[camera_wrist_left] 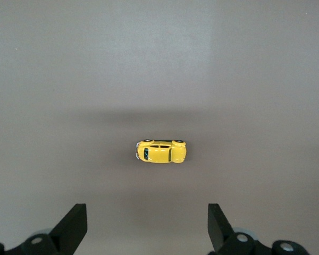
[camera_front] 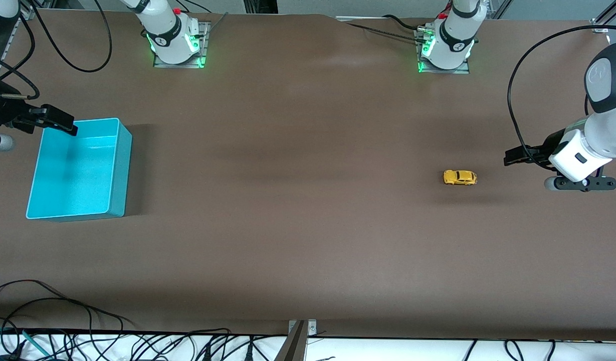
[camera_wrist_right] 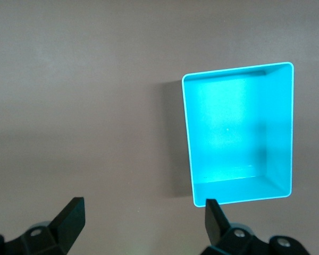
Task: Wind up and store yellow beetle car
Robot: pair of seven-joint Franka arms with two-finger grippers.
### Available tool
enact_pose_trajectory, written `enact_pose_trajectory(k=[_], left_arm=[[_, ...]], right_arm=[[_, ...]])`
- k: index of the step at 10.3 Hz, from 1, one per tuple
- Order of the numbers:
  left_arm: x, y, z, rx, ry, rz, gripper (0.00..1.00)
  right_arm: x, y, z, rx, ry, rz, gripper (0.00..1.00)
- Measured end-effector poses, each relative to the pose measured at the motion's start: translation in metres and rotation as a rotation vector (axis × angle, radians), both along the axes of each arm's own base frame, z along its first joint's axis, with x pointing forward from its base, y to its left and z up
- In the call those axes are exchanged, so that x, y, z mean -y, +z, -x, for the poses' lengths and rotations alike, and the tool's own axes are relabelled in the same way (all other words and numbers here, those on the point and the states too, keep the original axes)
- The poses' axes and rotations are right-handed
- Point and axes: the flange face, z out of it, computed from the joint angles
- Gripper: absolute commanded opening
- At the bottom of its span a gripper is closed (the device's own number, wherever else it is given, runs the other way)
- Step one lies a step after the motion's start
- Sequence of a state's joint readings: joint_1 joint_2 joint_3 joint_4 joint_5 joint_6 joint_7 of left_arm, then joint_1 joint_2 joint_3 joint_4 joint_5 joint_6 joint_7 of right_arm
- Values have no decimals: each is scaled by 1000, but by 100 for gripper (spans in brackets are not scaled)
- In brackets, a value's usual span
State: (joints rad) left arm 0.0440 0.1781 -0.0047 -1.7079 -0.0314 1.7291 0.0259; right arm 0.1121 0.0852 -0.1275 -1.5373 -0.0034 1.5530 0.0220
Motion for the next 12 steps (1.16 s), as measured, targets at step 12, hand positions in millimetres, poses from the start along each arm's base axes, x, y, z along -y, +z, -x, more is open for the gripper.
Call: enact_pose_trajectory(k=[12], left_arm=[[0, 0, 0, 1, 0, 0, 100]], right_arm=[[-1, 1, 0, -3, 80, -5, 100]])
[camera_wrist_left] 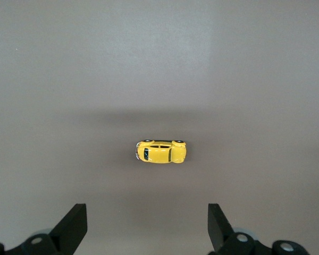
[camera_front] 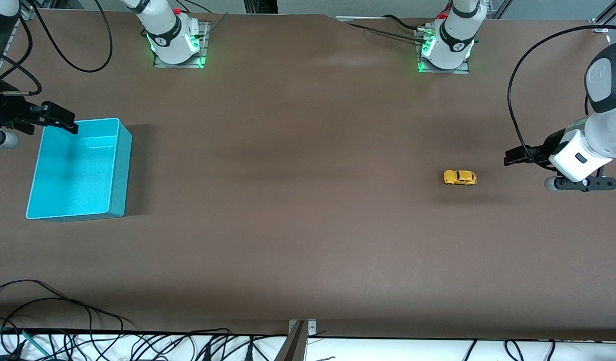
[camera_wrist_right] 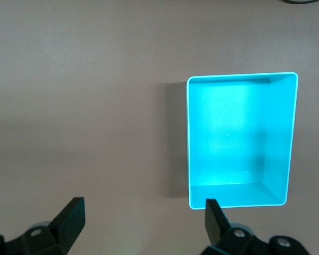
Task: Wind up and store yellow beetle car
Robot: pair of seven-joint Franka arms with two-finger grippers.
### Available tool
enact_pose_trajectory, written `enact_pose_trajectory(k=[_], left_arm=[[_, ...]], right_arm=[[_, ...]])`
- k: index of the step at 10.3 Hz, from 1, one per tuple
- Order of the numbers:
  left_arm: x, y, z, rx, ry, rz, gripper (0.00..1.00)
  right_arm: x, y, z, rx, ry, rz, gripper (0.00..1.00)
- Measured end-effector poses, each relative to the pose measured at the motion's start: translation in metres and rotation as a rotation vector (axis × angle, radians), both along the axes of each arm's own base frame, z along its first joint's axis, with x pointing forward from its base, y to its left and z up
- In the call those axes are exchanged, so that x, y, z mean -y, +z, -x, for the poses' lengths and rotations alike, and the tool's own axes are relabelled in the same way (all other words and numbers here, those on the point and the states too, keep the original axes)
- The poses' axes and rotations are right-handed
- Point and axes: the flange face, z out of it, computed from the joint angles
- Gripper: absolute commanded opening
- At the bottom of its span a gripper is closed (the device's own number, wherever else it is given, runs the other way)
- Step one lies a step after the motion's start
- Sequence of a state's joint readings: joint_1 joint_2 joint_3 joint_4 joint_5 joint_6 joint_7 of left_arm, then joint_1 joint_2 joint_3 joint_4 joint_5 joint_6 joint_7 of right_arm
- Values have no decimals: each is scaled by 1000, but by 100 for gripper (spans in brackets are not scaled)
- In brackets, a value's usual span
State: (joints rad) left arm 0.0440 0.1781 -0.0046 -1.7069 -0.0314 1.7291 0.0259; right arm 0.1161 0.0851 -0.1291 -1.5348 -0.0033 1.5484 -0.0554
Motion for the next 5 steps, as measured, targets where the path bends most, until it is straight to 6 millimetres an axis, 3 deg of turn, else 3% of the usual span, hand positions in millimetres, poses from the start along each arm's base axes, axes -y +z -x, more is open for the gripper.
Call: enact_pose_trajectory(k=[5], left_arm=[[-7, -2, 0, -4, 13, 0, 100]], right_arm=[[3, 0, 0, -1, 21, -1, 100]])
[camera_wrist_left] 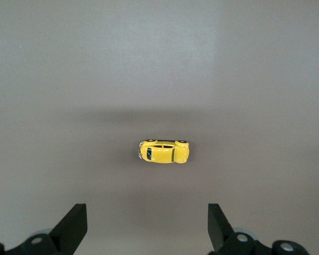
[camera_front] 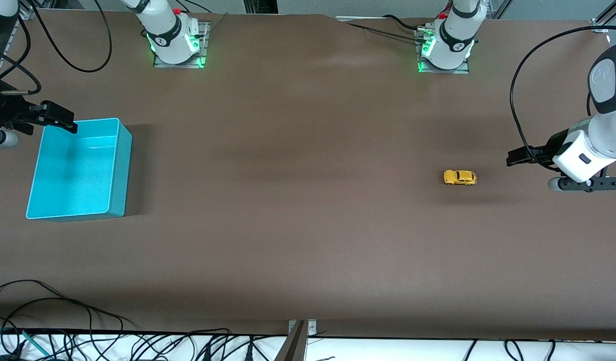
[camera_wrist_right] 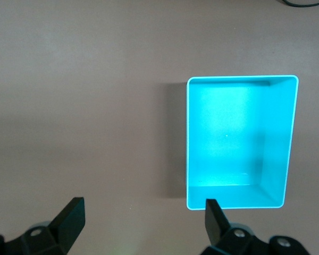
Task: Wind up and store yellow beetle car
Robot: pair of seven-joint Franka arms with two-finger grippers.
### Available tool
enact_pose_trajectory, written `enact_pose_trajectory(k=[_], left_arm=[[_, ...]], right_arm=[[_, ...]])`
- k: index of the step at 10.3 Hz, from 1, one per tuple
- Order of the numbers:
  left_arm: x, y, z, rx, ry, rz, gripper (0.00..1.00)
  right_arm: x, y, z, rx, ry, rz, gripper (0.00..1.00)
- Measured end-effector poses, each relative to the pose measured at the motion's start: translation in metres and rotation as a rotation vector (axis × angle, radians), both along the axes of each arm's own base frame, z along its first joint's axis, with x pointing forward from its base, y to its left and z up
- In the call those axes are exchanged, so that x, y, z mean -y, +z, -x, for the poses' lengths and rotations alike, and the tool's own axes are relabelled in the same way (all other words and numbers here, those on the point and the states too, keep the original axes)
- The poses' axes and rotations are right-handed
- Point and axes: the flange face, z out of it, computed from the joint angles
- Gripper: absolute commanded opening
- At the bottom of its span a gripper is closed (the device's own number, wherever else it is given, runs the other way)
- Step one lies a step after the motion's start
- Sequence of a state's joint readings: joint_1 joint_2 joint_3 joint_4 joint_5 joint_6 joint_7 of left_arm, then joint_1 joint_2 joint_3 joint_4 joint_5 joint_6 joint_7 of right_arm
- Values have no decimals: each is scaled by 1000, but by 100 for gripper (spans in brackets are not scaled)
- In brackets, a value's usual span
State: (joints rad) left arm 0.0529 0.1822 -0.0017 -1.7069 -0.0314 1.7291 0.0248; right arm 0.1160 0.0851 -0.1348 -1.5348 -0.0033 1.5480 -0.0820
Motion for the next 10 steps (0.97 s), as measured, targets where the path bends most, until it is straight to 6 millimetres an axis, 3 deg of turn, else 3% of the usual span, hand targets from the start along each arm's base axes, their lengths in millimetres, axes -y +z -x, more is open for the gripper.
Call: enact_pose_trajectory(k=[10], left_arm=[[0, -3, -1, -5, 0, 0, 100]], right_arm=[[6, 0, 0, -1, -1, 0, 100]])
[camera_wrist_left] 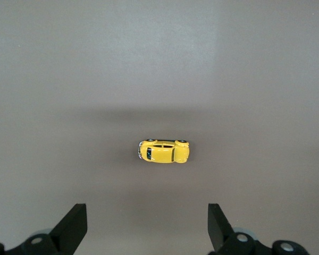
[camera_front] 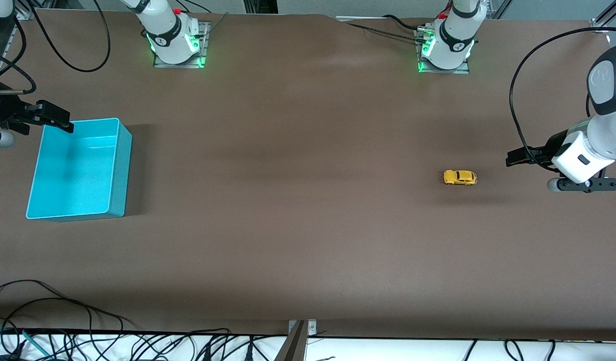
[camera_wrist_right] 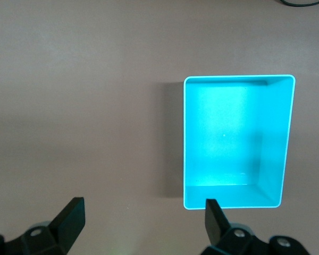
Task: Wind up and store yellow beetle car
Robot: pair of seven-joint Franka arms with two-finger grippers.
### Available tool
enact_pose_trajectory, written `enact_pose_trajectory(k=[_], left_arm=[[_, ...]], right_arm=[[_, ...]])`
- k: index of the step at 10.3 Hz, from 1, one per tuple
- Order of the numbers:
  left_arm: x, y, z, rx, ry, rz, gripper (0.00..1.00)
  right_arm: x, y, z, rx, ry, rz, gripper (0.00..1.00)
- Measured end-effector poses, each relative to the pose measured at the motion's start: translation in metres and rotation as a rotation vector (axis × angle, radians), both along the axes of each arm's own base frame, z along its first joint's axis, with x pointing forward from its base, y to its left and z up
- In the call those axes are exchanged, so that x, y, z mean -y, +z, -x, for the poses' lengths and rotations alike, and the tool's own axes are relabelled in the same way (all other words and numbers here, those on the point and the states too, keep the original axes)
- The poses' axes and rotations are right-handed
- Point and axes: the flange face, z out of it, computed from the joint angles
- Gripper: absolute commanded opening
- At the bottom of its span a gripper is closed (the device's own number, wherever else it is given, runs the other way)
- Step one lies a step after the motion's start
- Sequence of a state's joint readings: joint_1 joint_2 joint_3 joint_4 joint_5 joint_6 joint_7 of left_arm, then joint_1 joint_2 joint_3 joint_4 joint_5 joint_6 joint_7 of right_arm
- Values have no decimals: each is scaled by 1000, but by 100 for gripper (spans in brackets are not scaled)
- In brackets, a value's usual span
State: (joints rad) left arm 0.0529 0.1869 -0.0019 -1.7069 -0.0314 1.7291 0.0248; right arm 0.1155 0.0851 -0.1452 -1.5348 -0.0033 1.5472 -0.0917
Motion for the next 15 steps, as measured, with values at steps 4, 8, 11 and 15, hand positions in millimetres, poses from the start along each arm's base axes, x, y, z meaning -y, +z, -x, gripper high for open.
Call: enact_pose_trajectory(k=[4, 8, 11, 15], left_arm=[[0, -5, -1, -8, 8, -1, 100], [0, -25, -4, -54, 259, -46, 100], [2, -53, -6, -117, 578, -106, 100], [2, -105, 12, -216, 946, -200, 100]], right_arm=[[0, 0, 0, -1, 0, 0, 100], [0, 0, 0, -2, 0, 0, 100], [0, 0, 0, -3, 0, 0, 100], [0, 0, 0, -3, 0, 0, 100]])
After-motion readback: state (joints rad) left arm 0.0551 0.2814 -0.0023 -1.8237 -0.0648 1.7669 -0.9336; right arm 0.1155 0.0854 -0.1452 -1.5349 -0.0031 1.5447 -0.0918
